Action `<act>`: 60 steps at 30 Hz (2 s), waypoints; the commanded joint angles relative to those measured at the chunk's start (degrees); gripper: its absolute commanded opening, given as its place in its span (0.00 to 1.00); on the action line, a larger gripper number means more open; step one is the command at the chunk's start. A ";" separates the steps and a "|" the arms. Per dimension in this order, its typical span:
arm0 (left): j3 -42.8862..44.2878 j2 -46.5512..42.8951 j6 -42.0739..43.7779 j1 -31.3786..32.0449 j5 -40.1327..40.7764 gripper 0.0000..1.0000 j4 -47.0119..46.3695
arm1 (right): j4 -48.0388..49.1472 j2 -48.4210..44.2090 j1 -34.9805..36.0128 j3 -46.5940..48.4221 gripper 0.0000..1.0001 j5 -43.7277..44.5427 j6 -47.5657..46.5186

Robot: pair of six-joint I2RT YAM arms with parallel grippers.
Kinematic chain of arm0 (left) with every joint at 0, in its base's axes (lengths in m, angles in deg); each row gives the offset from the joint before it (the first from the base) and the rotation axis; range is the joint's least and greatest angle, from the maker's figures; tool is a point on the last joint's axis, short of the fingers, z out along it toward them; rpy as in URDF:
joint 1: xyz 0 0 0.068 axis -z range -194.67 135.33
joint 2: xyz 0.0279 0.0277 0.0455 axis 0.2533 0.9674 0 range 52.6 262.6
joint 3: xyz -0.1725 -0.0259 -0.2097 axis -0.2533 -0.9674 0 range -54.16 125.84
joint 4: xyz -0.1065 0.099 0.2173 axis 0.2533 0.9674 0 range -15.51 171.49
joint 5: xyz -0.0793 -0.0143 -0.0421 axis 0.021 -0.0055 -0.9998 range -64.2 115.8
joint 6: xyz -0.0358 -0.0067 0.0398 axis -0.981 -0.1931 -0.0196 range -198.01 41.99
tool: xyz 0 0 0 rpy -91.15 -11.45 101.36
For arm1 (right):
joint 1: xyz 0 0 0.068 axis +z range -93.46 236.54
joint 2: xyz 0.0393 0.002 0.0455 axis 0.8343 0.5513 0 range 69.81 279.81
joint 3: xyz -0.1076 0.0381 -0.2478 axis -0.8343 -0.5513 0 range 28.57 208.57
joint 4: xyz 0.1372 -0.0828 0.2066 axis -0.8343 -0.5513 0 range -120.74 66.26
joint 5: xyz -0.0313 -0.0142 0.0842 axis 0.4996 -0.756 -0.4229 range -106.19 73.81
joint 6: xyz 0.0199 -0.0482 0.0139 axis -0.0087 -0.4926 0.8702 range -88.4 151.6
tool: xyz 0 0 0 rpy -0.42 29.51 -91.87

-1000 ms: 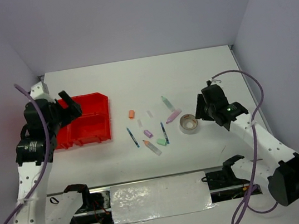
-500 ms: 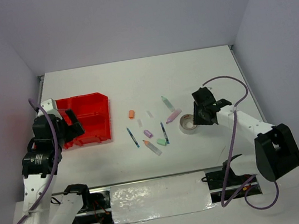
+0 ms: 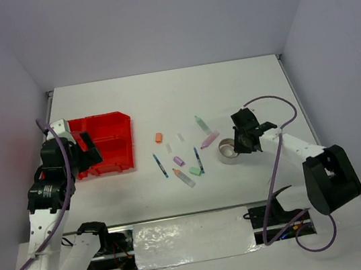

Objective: Sort the stationery into containers
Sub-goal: Pick up the stationery from the center of the board, then place the stationery in the storage box.

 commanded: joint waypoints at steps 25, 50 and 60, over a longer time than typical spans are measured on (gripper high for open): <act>25.58 34.93 -17.62 49.06 13.51 0.99 -7.33 | -26.53 -15.78 24.82 25.00 0.00 20.11 9.48; 33.07 49.46 -21.05 55.76 9.83 0.77 -12.61 | -29.53 -14.11 30.89 26.85 0.00 27.86 15.38; 35.36 54.04 -20.70 55.93 8.52 0.53 -11.81 | -28.30 -13.94 30.89 27.29 0.00 26.63 14.24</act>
